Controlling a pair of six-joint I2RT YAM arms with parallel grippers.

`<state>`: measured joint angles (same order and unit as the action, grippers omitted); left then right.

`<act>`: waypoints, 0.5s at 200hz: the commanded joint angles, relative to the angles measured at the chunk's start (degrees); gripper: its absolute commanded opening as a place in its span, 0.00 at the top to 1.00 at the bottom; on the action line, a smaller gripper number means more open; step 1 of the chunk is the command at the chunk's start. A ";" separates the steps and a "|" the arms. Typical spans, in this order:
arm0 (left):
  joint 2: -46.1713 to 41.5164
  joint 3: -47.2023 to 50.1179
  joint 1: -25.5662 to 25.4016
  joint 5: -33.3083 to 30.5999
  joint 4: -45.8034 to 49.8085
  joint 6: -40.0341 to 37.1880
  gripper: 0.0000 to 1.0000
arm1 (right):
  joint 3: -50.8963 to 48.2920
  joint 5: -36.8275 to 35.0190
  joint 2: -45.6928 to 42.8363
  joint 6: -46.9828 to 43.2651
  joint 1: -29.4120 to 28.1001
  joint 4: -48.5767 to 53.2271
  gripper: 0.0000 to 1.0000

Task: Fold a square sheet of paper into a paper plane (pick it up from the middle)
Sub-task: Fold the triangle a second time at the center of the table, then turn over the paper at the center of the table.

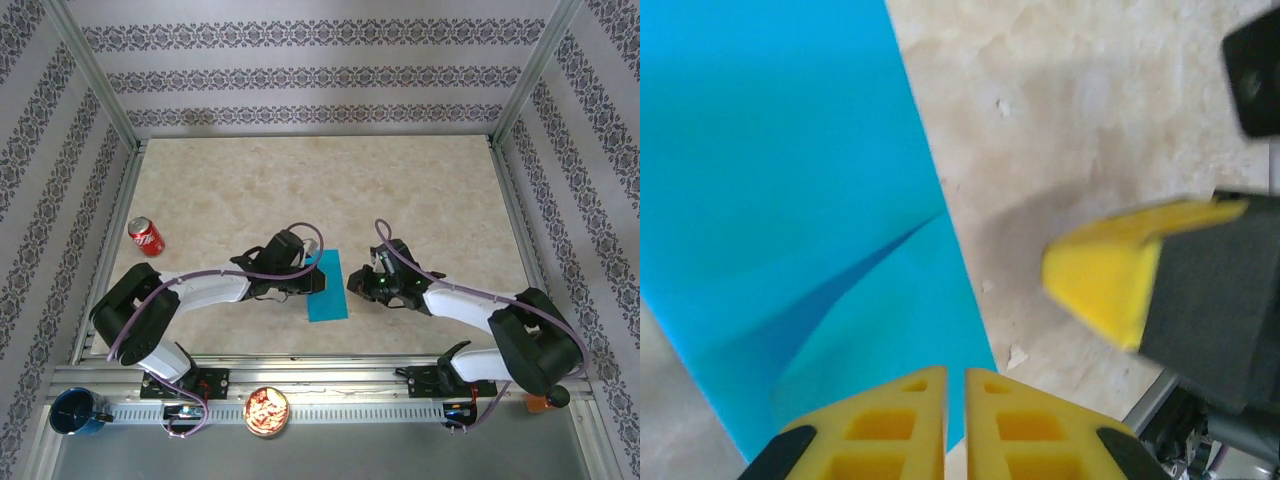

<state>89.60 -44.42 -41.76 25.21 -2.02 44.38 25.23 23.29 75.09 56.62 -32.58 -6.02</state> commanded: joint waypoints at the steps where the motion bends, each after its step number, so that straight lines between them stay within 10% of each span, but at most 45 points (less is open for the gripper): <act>1: 3.20 -1.08 1.37 1.52 4.16 -3.24 0.89 | -2.10 -1.66 -2.49 3.76 -1.19 0.36 0.86; 100: 8.19 -0.95 1.77 0.78 7.82 -6.61 0.95 | -2.47 -0.44 0.85 11.22 -7.35 0.88 0.76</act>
<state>96.57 -45.52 -40.75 25.67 3.95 39.66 22.70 22.96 74.11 65.30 -38.65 -5.74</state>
